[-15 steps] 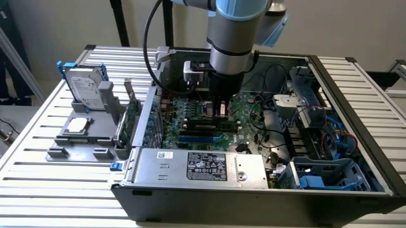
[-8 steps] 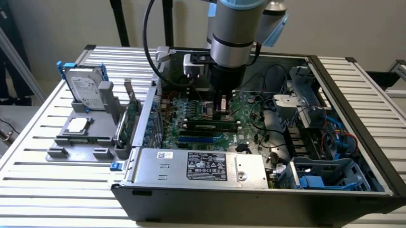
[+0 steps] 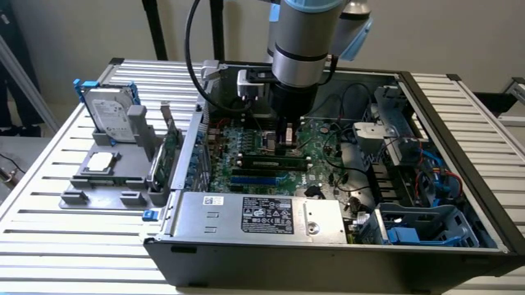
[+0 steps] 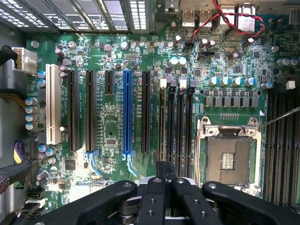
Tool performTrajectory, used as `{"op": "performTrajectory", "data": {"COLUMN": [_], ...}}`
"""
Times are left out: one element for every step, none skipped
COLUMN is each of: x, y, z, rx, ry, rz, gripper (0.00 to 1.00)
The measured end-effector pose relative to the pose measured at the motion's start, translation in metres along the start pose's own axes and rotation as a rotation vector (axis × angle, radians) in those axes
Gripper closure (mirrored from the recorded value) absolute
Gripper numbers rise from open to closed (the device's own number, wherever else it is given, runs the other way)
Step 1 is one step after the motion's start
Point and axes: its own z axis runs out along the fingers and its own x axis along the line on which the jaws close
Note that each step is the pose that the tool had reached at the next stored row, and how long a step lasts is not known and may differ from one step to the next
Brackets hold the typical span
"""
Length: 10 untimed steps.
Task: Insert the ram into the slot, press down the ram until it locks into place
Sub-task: 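Press down the ram until it locks into place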
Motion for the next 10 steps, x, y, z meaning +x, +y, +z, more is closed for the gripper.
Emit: {"op": "performTrajectory", "data": {"x": [0.0000,0.0000,0.0000,0.0000,0.0000,0.0000,0.0000,0.0000,0.0000,0.0000], "y": [0.0000,0.0000,0.0000,0.0000,0.0000,0.0000,0.0000,0.0000,0.0000,0.0002], "z": [0.0000,0.0000,0.0000,0.0000,0.0000,0.0000,0.0000,0.0000,0.0000,0.0000], "rx": [0.0000,0.0000,0.0000,0.0000,0.0000,0.0000,0.0000,0.0000,0.0000,0.0002], "ry": [0.0001,0.0001,0.0001,0.0000,0.0000,0.0001,0.0001,0.0001,0.0001,0.0002], "rz": [0.000,0.000,0.000,0.000,0.000,0.000,0.000,0.000,0.000,0.000], "gripper": [0.89,0.89,0.89,0.89,0.89,0.89,0.89,0.89,0.89,0.89]}}
